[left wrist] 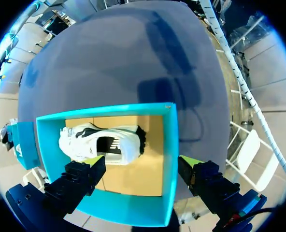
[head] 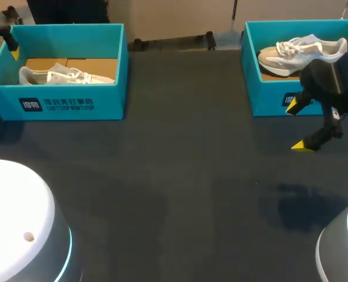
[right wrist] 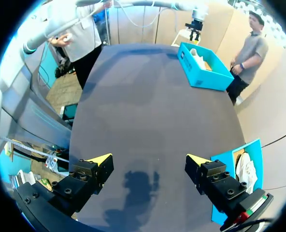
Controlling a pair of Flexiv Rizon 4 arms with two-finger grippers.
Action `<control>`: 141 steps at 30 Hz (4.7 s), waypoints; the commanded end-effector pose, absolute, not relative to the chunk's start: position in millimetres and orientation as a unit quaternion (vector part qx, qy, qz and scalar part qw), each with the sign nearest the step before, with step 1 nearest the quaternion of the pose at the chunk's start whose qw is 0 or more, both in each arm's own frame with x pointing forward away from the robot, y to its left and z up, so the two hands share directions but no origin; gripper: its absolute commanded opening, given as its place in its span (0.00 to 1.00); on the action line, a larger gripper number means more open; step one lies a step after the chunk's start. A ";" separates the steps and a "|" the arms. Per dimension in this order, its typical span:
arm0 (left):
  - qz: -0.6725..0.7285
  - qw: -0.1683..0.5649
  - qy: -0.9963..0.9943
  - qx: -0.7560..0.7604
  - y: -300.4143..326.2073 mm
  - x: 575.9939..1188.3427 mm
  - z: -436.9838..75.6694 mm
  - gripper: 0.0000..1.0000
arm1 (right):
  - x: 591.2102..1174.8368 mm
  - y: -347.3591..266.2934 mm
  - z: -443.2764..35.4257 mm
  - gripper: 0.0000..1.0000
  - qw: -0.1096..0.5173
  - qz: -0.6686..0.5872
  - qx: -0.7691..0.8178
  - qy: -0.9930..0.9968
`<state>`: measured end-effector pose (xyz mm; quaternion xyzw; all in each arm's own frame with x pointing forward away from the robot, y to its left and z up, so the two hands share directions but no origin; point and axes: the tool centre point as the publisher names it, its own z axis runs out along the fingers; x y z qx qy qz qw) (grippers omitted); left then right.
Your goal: Take the shoe out of the shoebox, open the shoe tongue, remove and reinsert the insole, then place the shoe into the shoebox
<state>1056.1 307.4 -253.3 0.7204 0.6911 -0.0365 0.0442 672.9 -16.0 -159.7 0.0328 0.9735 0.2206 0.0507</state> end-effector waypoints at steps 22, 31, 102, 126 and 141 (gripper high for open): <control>-0.007 0.043 0.729 0.683 301.7 1026.1 -151.4 1.00 | 734.3 -53.0 -150.1 1.00 0.074 0.216 0.352 0.908; -0.007 0.043 0.729 0.683 301.7 1026.1 -151.4 1.00 | 766.6 -71.8 -121.2 1.00 0.096 0.177 0.510 0.837; -0.007 0.043 0.729 0.683 301.7 1026.1 -151.4 1.00 | 1012.8 -176.2 -172.1 1.00 0.190 0.095 0.811 0.545; -0.007 0.043 0.729 0.683 301.7 1026.1 -151.4 1.00 | 1104.5 -273.7 -235.2 1.00 0.132 0.043 0.816 0.562; -0.007 0.043 0.729 0.683 301.7 1026.1 -151.4 1.00 | 1125.7 -307.7 -268.2 1.00 0.107 0.030 0.806 0.582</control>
